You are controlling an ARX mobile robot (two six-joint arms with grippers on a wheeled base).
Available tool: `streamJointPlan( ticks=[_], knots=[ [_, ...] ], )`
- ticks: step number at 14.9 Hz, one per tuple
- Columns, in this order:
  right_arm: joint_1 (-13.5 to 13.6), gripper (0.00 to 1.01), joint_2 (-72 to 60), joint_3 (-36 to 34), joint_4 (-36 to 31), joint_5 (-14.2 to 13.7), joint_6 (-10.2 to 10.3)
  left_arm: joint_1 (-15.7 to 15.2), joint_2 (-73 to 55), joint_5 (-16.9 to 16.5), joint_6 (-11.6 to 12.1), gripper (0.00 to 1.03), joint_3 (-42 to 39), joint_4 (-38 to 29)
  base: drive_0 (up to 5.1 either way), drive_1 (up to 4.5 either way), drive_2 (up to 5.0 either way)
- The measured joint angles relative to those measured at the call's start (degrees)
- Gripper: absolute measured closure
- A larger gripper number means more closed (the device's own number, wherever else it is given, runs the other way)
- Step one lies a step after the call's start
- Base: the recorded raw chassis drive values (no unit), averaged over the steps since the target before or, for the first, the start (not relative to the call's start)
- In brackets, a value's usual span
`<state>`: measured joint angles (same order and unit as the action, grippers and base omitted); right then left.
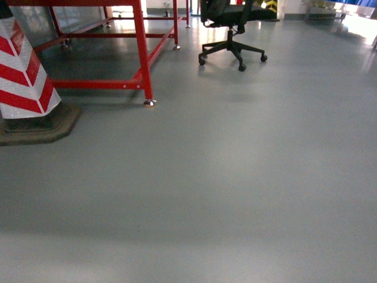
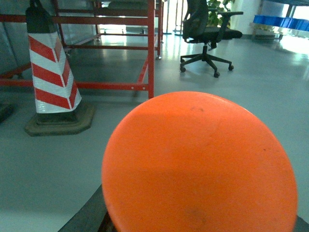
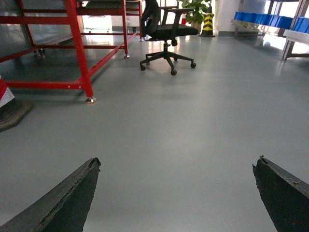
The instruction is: Pick capacitor and pack into box
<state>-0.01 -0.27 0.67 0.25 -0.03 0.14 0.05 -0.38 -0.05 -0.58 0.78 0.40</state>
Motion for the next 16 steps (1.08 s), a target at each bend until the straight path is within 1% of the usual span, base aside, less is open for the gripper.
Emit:
streamJointPlan(
  ticks=[16],
  knots=[
    [0.0,0.03,0.0,0.0,0.0,0.0,0.0,0.0,0.0,0.1,0.0,0.59,0.0,-0.1,-5.1,2.37,2.4]
  ],
)
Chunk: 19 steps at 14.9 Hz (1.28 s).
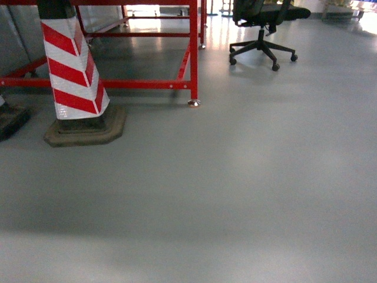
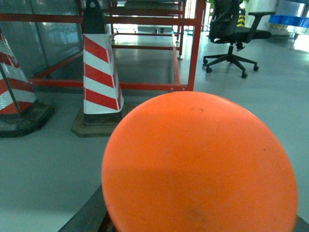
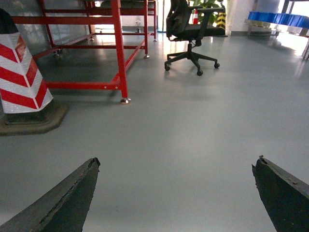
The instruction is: Pick capacitor and pack into box
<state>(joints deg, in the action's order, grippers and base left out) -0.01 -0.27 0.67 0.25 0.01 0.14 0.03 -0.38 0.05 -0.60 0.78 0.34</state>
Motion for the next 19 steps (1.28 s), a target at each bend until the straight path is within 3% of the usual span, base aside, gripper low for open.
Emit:
streamJointPlan(
  ticks=[19],
  knots=[
    [0.0,0.03,0.0,0.0,0.0,0.0,0.0,0.0,0.0,0.0,0.0,0.59,0.0,-0.1,-5.0,2.43,2.4]
  ],
)
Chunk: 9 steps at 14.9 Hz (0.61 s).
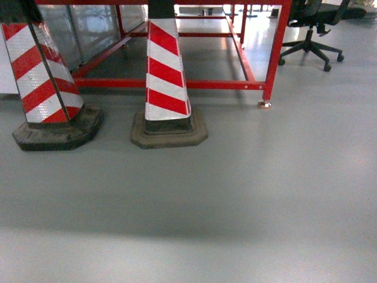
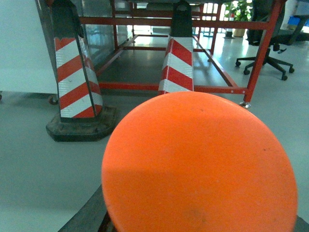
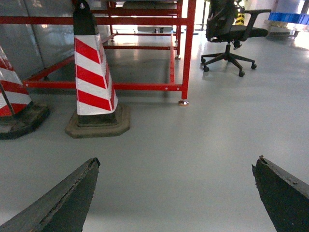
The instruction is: Pick capacitor and pack into box
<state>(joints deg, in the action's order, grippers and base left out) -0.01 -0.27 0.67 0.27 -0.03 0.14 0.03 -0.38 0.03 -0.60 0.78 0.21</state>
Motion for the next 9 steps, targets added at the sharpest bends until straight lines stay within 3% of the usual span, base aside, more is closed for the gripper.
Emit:
streamJointPlan(
  ticks=[3,9],
  knots=[
    [0.0,0.03,0.0,0.0,0.0,0.0,0.0,0.0,0.0,0.0,0.0,0.59,0.0,0.0,-4.2,2.2,2.2],
    [0.0,0.03,0.0,0.0,0.0,0.2,0.0,0.0,0.0,0.1,0.0,0.59,0.0,0.2,0.0,0.0,0.0]
  ],
)
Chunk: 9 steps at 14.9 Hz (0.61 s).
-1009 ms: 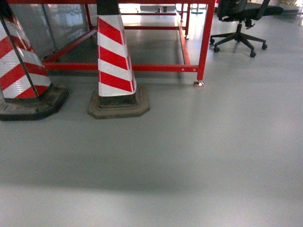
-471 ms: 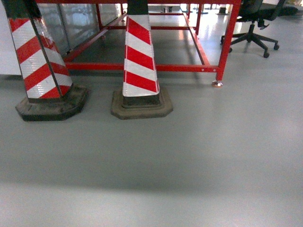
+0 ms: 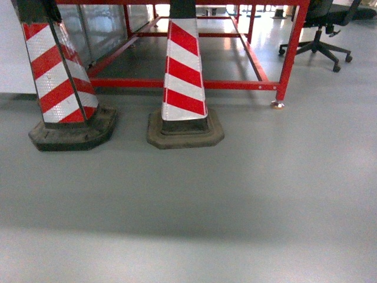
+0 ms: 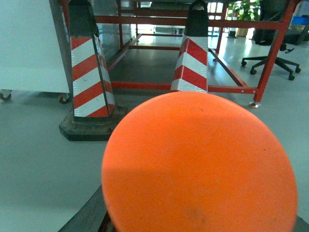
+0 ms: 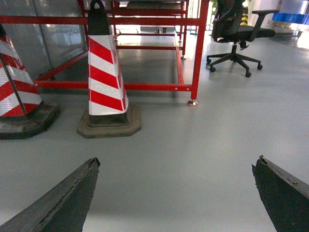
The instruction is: Pick capacitor and pack into box
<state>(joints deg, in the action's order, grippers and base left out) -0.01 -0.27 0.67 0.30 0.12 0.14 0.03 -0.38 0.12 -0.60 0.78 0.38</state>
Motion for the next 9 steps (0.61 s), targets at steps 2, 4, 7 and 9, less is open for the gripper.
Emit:
streamJointPlan(
  ticks=[2,4,7,9],
  knots=[
    [0.0,0.03,0.0,0.0,0.1,0.0,0.0,0.0,0.0,0.0,0.0,0.59,0.0,0.0,0.1,4.41,-4.3],
    [0.0,0.03,0.0,0.0,-0.2,0.0,0.0,0.0,0.0,0.0,0.0,0.59,0.0,-0.3,0.1,4.39,-4.2],
    [0.0,0.03,0.0,0.0,0.0,0.0,0.0,0.0,0.0,0.0,0.0,0.59,0.0,0.0,0.1,4.4,-4.2],
    [0.0,0.03,0.0,0.0,-0.1,0.0,0.0,0.0,0.0,-0.1,0.0,0.59,0.0,0.0,0.0,4.35,-4.3]
  ],
)
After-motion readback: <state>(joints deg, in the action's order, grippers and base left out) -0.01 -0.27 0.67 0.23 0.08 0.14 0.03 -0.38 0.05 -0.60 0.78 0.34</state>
